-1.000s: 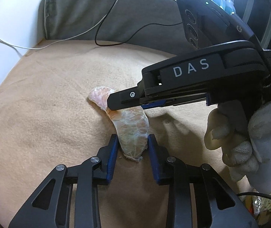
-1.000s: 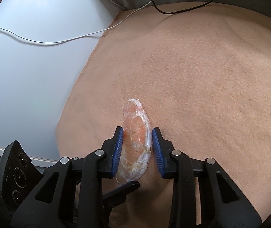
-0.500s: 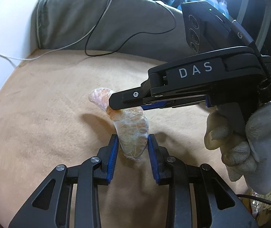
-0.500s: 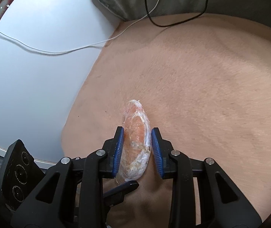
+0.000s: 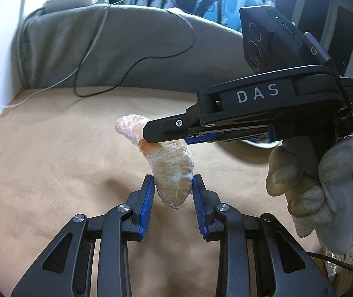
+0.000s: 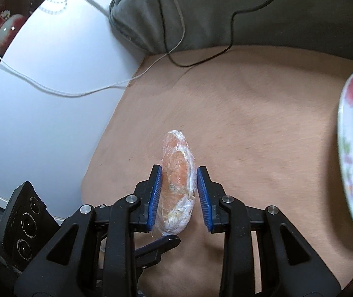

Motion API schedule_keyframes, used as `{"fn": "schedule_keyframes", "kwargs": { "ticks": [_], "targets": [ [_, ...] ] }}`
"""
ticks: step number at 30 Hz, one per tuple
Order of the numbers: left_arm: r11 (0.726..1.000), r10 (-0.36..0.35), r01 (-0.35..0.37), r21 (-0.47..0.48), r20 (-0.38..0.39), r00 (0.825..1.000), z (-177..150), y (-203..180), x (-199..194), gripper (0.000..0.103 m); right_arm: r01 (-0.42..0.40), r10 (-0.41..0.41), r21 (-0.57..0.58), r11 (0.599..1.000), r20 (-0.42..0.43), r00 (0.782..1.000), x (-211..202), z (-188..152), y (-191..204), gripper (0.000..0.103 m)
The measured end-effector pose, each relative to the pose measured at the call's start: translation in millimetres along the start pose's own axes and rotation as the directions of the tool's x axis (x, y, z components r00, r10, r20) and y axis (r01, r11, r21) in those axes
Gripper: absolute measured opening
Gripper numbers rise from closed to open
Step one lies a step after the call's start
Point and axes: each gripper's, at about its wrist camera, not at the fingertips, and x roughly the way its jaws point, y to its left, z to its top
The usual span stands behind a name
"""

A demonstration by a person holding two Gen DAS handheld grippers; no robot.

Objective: Organize fruits
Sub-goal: 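Carry the wrapped pack with the right gripper and lower it onto the plate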

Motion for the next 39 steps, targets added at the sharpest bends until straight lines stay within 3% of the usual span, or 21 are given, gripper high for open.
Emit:
{"fn": "schedule_keyframes", "kwargs": {
  "ticks": [23, 39],
  "targets": [
    [0.986, -0.128, 0.124, 0.115, 0.028, 0.991, 61, -61, 66, 0.03, 0.091, -0.104, 0.103, 0.991, 0.135, 0.985, -96, 21, -73, 0.03],
    [0.97, -0.194, 0.19, 0.152, 0.01, 0.981, 80, -92, 110, 0.03, 0.148, -0.18, 0.179, 0.973, 0.176, 0.968, -118, 30, -121, 0.03]
  ]
}}
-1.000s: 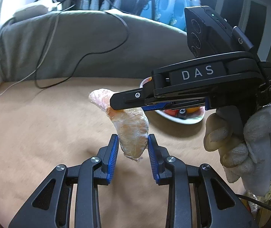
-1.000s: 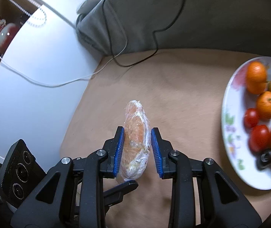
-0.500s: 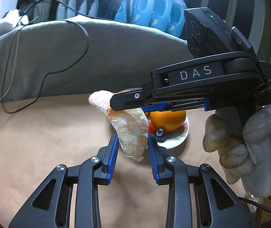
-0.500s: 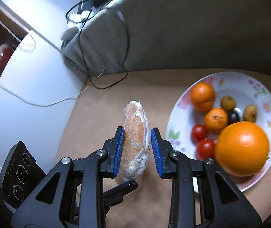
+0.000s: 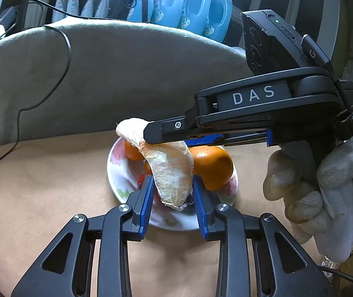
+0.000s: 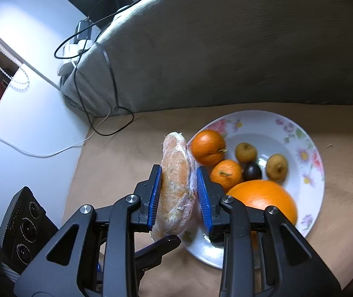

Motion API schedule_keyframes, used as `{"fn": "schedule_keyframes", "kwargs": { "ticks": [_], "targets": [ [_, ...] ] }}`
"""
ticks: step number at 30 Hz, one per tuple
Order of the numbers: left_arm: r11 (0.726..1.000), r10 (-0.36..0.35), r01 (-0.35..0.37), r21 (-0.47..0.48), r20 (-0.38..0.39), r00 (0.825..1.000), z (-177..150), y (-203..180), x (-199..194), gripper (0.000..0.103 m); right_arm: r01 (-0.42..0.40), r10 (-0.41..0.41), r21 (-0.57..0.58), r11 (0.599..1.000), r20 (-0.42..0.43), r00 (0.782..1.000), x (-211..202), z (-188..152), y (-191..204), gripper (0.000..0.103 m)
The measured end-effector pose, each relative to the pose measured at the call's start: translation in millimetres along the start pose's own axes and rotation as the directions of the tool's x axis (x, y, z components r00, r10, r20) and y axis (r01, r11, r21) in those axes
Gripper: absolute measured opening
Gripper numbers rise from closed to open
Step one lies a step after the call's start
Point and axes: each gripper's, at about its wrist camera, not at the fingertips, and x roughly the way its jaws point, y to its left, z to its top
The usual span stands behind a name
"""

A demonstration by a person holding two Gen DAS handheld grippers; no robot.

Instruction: Organize fruits

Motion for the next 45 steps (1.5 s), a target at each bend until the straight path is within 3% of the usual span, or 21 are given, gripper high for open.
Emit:
{"fn": "schedule_keyframes", "kwargs": {
  "ticks": [6, 7, 8, 9, 10, 11, 23, 31, 37, 45],
  "targets": [
    [1.0, 0.002, -0.002, 0.0, -0.003, 1.0, -4, -1, 2, 0.031, 0.065, -0.065, 0.007, 0.998, 0.019, 0.998, -3, 2, -9, 0.031],
    [1.0, 0.007, -0.007, -0.006, -0.001, 1.0, -4, 0, 2, 0.041, 0.071, -0.071, 0.005, 0.997, 0.025, 0.997, -5, 1, -10, 0.032],
    [1.0, 0.003, -0.003, -0.011, 0.0, 1.0, -4, 0, 2, 0.053, 0.077, -0.077, 0.006, 0.997, 0.033, 0.996, -7, 1, -11, 0.041],
    [1.0, 0.004, -0.004, -0.016, 0.005, 1.0, -4, 1, 0, 0.056, 0.084, -0.085, 0.008, 0.996, 0.043, 0.995, -10, 0, -13, 0.049],
    [1.0, 0.007, -0.007, -0.016, 0.013, 1.0, -4, 1, -2, 0.056, 0.093, -0.093, 0.01, 0.996, 0.056, 0.994, -14, -1, -15, 0.064],
    [1.0, 0.008, -0.008, -0.013, 0.013, 1.0, -5, 1, -3, 0.056, 0.099, -0.1, 0.012, 0.995, 0.069, 0.993, -16, -2, -16, 0.071],
    [1.0, 0.007, -0.007, 0.005, 0.012, 1.0, -8, -4, -15, 0.056, 0.132, -0.133, 0.019, 0.991, 0.124, 0.983, -41, -7, -22, 0.072],
    [1.0, 0.012, -0.012, -0.003, 0.022, 1.0, -5, -5, -28, 0.068, 0.191, -0.182, -0.034, 0.981, 0.174, 0.968, -60, -22, -11, 0.081],
    [1.0, 0.024, -0.024, -0.011, 0.021, 0.999, -11, -4, -45, 0.07, 0.246, -0.225, -0.069, 0.967, 0.23, 0.947, -80, -38, 1, 0.089],
    [0.998, 0.068, -0.068, -0.011, 0.021, 0.997, -17, -2, -71, 0.073, 0.373, -0.33, -0.094, 0.923, 0.301, 0.895, -101, -64, 17, 0.091]
  ]
}}
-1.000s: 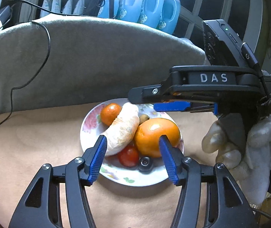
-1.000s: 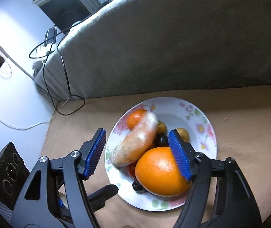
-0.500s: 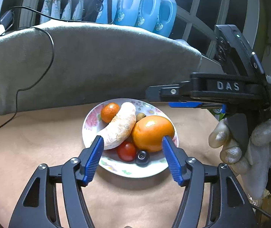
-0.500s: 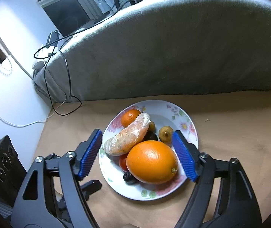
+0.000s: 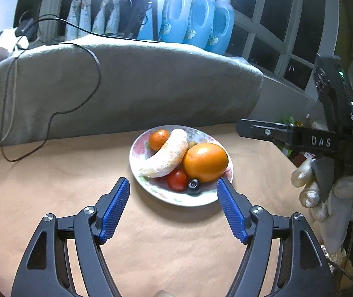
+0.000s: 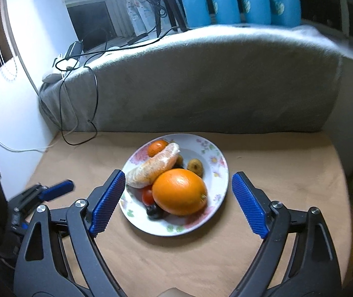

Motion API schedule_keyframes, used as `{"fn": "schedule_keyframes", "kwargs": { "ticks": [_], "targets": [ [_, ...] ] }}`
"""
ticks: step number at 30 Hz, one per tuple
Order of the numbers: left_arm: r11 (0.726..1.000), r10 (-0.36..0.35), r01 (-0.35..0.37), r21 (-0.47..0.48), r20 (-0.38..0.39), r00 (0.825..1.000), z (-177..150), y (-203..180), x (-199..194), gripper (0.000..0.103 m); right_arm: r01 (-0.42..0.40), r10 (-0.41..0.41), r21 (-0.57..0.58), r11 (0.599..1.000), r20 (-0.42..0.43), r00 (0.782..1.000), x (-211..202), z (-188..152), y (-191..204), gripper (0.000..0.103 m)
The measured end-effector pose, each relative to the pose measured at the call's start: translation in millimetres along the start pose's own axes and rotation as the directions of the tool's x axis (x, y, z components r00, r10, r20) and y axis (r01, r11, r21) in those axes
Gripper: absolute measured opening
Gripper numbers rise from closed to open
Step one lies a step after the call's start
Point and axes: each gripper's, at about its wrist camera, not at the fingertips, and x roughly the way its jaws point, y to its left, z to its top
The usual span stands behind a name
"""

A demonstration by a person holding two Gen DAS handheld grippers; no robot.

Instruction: Organize fruits

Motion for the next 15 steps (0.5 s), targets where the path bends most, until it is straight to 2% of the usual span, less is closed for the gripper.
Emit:
{"fn": "schedule_keyframes", "kwargs": {
  "ticks": [4, 7, 15],
  "targets": [
    [1.0, 0.022, -0.022, -0.008, -0.008, 1.0, -3, 2, -10, 0.073, 0.039, -0.038, -0.038, 0.999, 0.025, 0.999, -14, -11, 9, 0.099],
    [0.999, 0.036, -0.036, 0.001, -0.007, 0.999, -7, 2, -18, 0.079, 0.073, -0.07, -0.059, 0.996, 0.052, 0.996, -24, -18, 15, 0.1],
    [0.997, 0.082, -0.081, -0.007, 0.019, 0.996, -15, 2, -38, 0.079, 0.141, -0.136, -0.058, 0.988, 0.09, 0.987, -45, -34, 21, 0.1]
  ]
}}
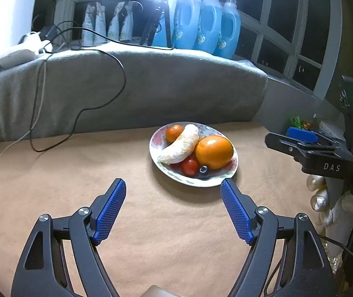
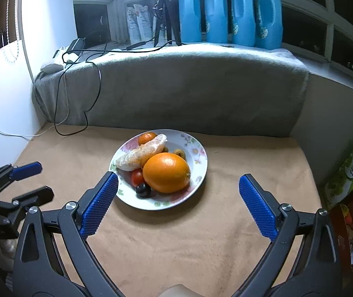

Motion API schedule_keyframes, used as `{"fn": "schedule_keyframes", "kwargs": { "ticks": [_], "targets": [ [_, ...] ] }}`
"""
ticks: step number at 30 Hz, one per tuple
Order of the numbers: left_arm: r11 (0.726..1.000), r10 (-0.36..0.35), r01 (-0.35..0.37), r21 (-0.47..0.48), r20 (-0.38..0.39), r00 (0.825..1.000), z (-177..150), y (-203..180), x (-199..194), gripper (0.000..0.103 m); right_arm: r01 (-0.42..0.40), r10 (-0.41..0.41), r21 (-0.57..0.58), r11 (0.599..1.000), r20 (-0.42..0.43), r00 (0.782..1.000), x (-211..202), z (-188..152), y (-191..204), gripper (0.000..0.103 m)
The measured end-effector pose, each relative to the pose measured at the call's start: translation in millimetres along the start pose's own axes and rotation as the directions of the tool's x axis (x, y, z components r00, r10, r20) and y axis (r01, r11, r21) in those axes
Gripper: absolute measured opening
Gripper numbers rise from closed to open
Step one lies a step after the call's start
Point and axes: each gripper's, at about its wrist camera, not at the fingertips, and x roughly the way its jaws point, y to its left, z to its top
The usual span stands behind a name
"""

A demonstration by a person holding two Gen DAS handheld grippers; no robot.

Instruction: Organize fruits

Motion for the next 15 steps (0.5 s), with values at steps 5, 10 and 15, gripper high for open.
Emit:
{"fn": "schedule_keyframes", "kwargs": {
  "ticks": [5, 10, 15],
  "targets": [
    [0.999, 0.036, -0.036, -0.014, 0.006, 0.999, -4, 1, -5, 0.081, 0.018, -0.018, 0.026, 1.0, 0.024, 1.0, -11, -6, -4, 0.103],
    [0.998, 0.057, -0.057, -0.02, 0.003, 0.998, -7, 1, -7, 0.082, 0.046, -0.046, 0.011, 0.999, 0.027, 0.999, -14, -9, -1, 0.103],
    [0.997, 0.068, -0.068, -0.034, 0.004, 0.998, -7, 3, -9, 0.082, 0.045, -0.045, 0.008, 0.999, 0.029, 0.999, -15, -9, 1, 0.103]
  ]
}}
